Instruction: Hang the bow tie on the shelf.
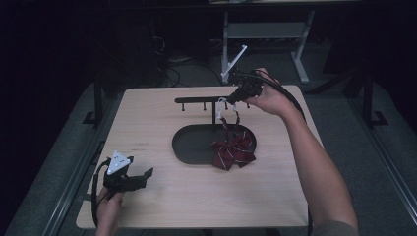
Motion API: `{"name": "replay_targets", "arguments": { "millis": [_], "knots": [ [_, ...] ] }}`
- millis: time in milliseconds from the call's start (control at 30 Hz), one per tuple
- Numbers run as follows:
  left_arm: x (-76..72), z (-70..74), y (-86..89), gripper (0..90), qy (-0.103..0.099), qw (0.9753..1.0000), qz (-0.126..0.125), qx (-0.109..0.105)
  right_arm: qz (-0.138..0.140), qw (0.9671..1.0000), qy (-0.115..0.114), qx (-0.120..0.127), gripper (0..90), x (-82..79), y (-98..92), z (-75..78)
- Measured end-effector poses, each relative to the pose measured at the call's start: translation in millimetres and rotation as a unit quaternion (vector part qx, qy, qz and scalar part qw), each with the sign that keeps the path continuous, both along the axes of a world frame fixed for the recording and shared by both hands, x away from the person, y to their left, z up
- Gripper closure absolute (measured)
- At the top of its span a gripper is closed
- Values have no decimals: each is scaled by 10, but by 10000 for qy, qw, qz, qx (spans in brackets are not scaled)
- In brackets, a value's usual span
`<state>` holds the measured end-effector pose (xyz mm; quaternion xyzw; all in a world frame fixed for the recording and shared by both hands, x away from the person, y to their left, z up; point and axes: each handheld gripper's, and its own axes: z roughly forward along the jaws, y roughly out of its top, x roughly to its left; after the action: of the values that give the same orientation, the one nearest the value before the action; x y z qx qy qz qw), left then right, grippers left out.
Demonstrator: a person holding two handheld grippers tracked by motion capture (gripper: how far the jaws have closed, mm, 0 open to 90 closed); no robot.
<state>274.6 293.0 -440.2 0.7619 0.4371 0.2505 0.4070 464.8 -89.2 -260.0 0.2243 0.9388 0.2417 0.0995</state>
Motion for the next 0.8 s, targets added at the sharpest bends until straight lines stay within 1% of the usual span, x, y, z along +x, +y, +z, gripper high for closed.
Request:
{"name": "replay_targets", "arguments": {
  "millis": [67, 100, 233, 400, 800],
  "knots": [
    [-1, -6, -1, 136, 10, 10000, 3, -9, -41, 10000, -2, -17, 878, 16, -9, -17],
    [-2, -6, 0, 135, 27, 10000, -11, 24, -71, 10000, 11, -41, 878, 22, -11, -28],
    [-6, -6, -9, 136, 33, 10000, -14, 0, -112, 9999, 39, -63, 877, 44, -31, -64],
    [-7, -11, -17, 136, 36, 10000, -15, -2, -97, 9999, 25, -36, 875, 54, -31, -64],
    [-7, -5, -12, 136, 41, 10000, -26, 34, -143, 9998, 25, -158, 866, 75, -18, -103]
  ]
}}
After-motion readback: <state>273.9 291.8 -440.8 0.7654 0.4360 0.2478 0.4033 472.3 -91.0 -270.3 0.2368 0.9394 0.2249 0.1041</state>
